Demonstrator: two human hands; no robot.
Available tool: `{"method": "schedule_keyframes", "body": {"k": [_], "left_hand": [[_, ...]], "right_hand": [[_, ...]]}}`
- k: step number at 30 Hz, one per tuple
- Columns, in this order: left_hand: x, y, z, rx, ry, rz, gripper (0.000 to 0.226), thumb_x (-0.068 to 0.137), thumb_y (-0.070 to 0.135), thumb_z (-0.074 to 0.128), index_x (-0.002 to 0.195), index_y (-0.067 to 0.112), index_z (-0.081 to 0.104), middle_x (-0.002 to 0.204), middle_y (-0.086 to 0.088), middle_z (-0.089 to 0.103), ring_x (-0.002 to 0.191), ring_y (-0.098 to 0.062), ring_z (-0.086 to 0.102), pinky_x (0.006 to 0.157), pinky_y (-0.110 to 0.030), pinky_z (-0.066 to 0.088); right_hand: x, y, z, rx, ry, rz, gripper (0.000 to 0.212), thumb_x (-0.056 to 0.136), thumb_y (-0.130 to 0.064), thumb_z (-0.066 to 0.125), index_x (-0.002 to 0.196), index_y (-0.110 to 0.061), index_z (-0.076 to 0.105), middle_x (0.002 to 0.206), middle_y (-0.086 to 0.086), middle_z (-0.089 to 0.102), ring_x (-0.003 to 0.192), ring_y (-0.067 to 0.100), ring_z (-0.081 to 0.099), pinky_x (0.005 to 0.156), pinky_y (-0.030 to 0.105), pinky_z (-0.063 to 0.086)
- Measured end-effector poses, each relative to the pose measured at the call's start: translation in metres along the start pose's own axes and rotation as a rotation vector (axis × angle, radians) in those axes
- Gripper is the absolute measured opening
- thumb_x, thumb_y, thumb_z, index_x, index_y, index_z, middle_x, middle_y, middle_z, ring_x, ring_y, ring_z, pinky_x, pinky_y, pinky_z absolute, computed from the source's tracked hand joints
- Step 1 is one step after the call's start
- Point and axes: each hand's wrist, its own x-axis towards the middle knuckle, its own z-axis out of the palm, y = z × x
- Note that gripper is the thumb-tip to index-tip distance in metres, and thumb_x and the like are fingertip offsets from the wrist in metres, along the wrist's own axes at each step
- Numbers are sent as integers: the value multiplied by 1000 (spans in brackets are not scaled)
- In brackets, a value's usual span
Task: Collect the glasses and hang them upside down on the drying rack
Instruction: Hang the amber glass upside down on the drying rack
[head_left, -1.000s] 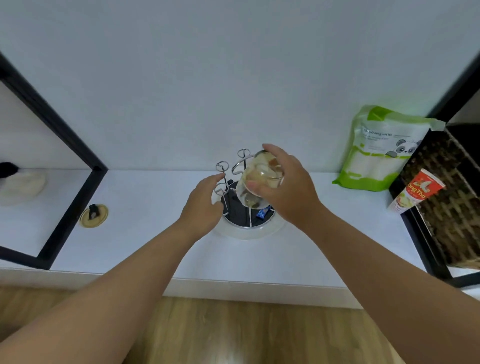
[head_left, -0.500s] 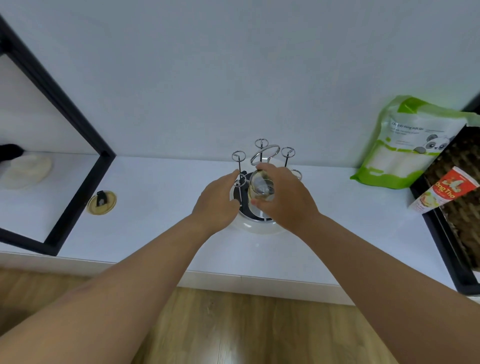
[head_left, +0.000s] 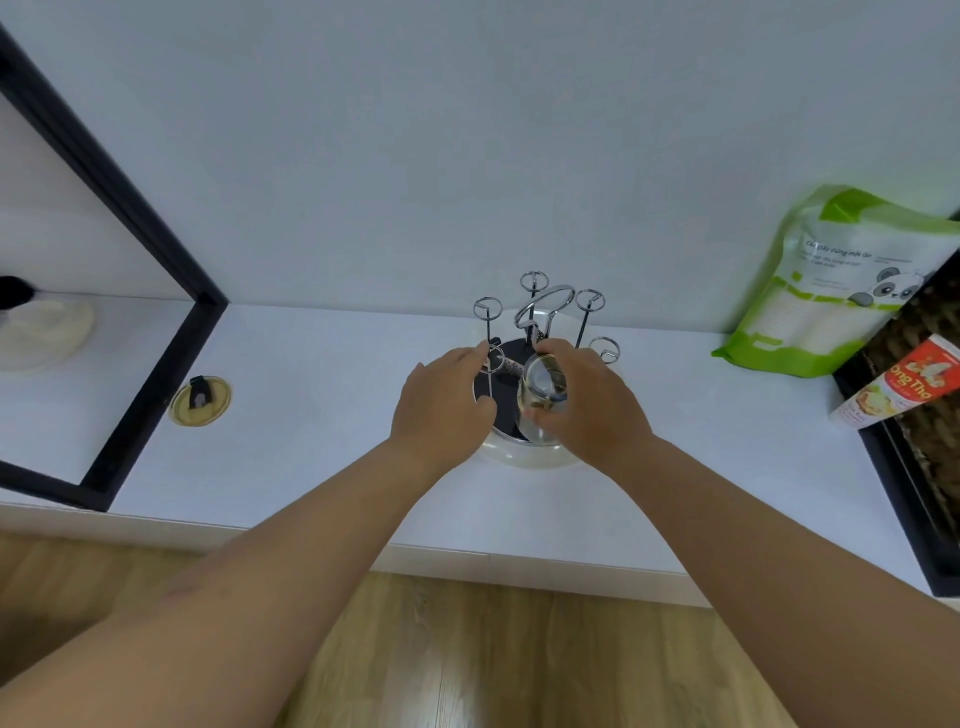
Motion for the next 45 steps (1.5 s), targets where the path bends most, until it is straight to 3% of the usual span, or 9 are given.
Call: {"method": "schedule_keyframes", "body": {"k": [5, 12, 17, 21, 24, 29, 33, 38, 45], "left_hand": [[-1, 1, -1, 1, 63, 22, 57, 96, 18, 59, 152, 18, 50, 145, -2, 58, 129, -27, 55, 107, -38, 40], [-6, 6, 6, 66, 145, 61, 44, 95, 23, 61, 139, 19, 64, 129, -1, 65, 122, -29, 53, 100, -41, 40], [-10, 2, 8, 168, 229, 230, 44, 90, 26, 71, 133, 20, 70, 142, -3, 60, 138, -29, 44, 108, -47, 39], [-1, -13, 1, 107, 136, 213, 78, 91, 50, 73, 158, 28, 42, 169, -3, 30, 159, -25, 13, 126, -47, 20], [7, -20, 2, -15, 56, 131, 102, 83, 65, 74, 164, 43, 16, 174, 9, 10, 160, -13, -1, 119, -36, 18], [12, -24, 11, -15, 1, 77, 108, 80, 66, 77, 165, 34, 20, 172, 10, 17, 157, -14, 17, 123, -41, 28], [9, -24, 19, 9, 50, 75, 102, 82, 62, 76, 163, 25, 27, 168, 11, 27, 151, -15, 32, 114, -35, 37], [2, -24, 25, 34, 99, 98, 92, 87, 59, 73, 162, 25, 31, 164, 12, 33, 147, -14, 37, 104, -27, 36], [2, -22, 19, -51, 181, 116, 75, 93, 52, 68, 158, 25, 41, 157, 11, 45, 144, -12, 41, 112, -24, 31]], "right_hand": [[-1, 6, 0, 3, -25, 13, 69, 84, -32, 80, 145, -32, 47, 128, 4, 58, 111, 28, 61, 92, 44, 54], [-2, 21, -11, -63, -37, 4, 71, 84, -33, 80, 146, -35, 45, 128, 4, 53, 112, 28, 58, 91, 42, 54], [0, 36, -24, -108, -28, 14, 77, 84, -35, 79, 152, -37, 43, 129, 1, 48, 123, 27, 50, 88, 36, 46], [1, 45, -31, -98, -19, 27, 84, 83, -40, 81, 156, -40, 39, 140, 2, 44, 131, 27, 44, 91, 36, 43], [-1, 47, -32, -96, 2, 27, 86, 82, -41, 82, 156, -40, 38, 144, 2, 42, 134, 29, 41, 93, 38, 43], [0, 48, -33, -136, 9, 20, 77, 89, -39, 77, 156, -38, 40, 151, 4, 41, 140, 30, 37, 98, 43, 46], [4, 51, -35, -151, 19, 30, 69, 94, -33, 73, 156, -35, 41, 147, 6, 45, 136, 32, 40, 98, 43, 45], [9, 54, -39, -151, 30, 45, 69, 95, -34, 72, 156, -36, 41, 141, 6, 48, 133, 32, 43, 98, 45, 47], [8, 50, -36, -116, 31, 55, 81, 91, -38, 75, 159, -45, 32, 155, 4, 38, 141, 32, 36, 101, 46, 44]]}}
